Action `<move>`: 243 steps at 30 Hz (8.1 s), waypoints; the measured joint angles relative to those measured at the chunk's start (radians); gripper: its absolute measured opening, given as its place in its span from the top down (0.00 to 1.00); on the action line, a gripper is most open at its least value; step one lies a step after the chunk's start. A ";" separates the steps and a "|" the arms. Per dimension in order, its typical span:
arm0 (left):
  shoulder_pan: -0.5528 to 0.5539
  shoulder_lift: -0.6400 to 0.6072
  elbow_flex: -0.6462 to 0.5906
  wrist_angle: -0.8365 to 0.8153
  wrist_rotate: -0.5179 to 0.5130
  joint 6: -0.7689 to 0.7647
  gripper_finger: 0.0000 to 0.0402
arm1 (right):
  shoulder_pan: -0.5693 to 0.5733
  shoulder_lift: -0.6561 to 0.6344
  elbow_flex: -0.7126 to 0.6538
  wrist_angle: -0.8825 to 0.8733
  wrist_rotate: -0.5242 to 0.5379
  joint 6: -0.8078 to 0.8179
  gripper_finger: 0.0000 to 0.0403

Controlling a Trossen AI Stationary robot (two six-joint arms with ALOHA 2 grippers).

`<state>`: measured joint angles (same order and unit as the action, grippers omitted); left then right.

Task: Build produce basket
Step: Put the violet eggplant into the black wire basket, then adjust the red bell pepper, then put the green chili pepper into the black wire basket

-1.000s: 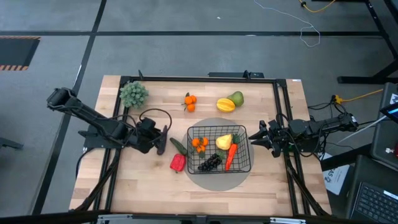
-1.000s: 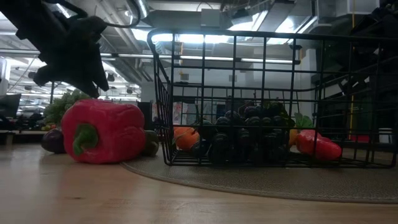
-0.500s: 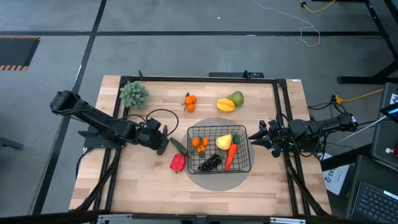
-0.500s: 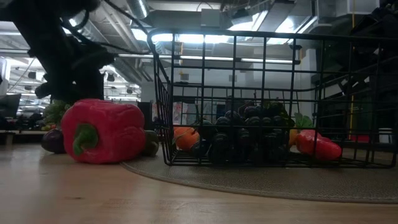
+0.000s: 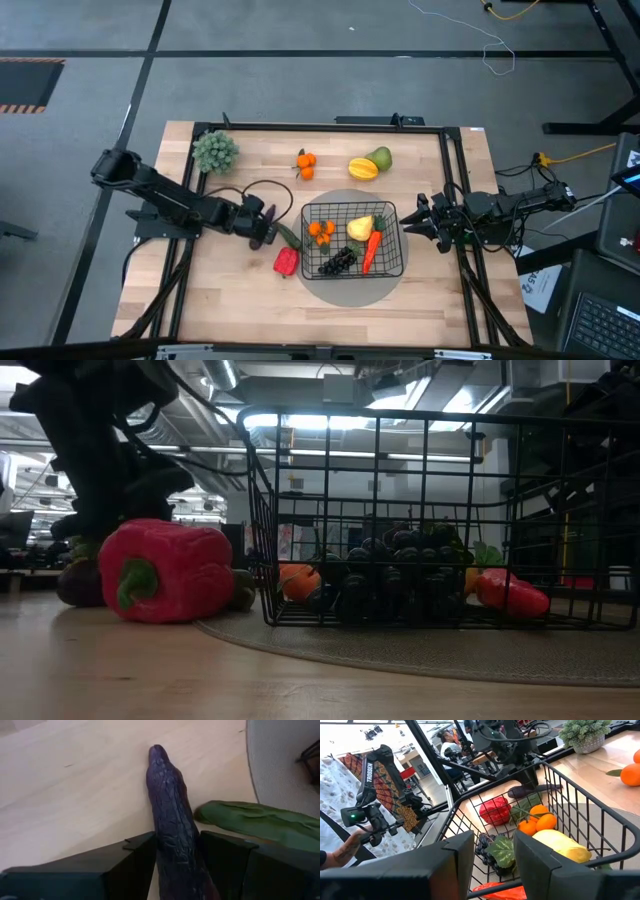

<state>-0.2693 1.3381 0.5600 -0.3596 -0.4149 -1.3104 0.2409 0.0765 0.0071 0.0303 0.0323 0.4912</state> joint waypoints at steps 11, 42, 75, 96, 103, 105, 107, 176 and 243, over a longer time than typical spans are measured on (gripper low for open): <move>0.001 0.044 0.002 0.000 0.143 0.014 0.63 | 0.000 0.000 0.000 0.000 0.000 -0.002 0.67; 0.000 0.042 0.007 -0.263 0.131 -0.067 0.84 | 0.000 0.000 0.000 0.003 0.020 -0.025 0.67; -0.009 0.087 0.751 0.218 -0.267 1.238 0.84 | 0.000 0.000 0.000 0.007 0.035 -0.028 0.67; 0.081 0.262 0.750 0.384 -0.011 1.160 0.80 | 0.000 0.000 0.000 0.328 0.328 -0.227 0.67; 0.082 0.315 0.749 0.422 -0.008 1.160 0.80 | 0.000 0.000 0.000 0.494 0.334 -0.396 0.67; 0.084 0.339 0.752 0.458 -0.008 1.162 0.80 | 0.000 0.000 0.000 0.489 0.333 -0.391 0.67; 0.088 0.364 0.751 0.482 -0.008 1.162 0.80 | 0.000 0.000 0.000 0.476 0.334 -0.390 0.67; -0.270 0.197 0.750 -0.530 0.250 0.446 0.60 | 0.000 0.000 0.000 0.341 0.334 -0.310 0.67; -0.132 -0.046 -0.120 0.546 -0.163 0.505 0.60 | 0.000 0.000 0.000 0.296 0.334 -0.239 0.67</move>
<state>-0.4011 1.2918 0.4400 0.1868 -0.5780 -0.8054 0.2408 0.0765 0.0074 0.3262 0.3663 0.2523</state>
